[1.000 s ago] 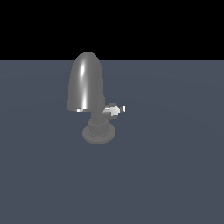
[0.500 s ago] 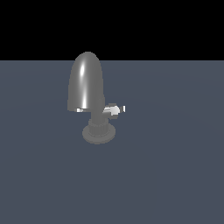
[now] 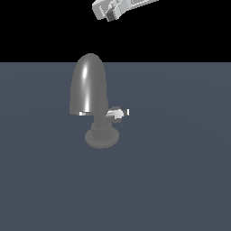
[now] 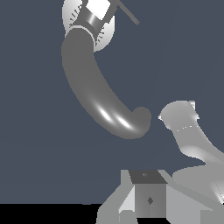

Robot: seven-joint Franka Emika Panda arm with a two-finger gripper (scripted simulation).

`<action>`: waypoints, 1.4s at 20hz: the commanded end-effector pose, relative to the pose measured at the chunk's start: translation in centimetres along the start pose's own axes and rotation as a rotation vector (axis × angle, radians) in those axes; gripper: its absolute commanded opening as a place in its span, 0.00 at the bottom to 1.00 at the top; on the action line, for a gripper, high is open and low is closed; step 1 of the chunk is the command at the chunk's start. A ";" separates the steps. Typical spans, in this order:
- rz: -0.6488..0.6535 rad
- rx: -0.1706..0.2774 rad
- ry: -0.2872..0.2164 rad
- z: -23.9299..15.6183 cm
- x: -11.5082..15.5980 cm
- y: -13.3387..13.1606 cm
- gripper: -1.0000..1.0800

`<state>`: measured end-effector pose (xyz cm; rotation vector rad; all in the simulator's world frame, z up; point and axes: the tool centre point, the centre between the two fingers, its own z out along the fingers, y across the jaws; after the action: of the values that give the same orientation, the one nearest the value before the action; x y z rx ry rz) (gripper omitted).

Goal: Turn on the faucet by rotating a designated handle.

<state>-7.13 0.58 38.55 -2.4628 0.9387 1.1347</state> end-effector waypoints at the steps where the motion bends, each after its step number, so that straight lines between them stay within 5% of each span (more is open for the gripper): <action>1: 0.052 0.027 -0.062 0.0 1.6 -0.5 0.00; 28: 0.638 0.344 -0.750 6.8 17.9 -1.3 0.00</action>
<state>-1.48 -2.99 21.44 -1.3527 1.4925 1.7019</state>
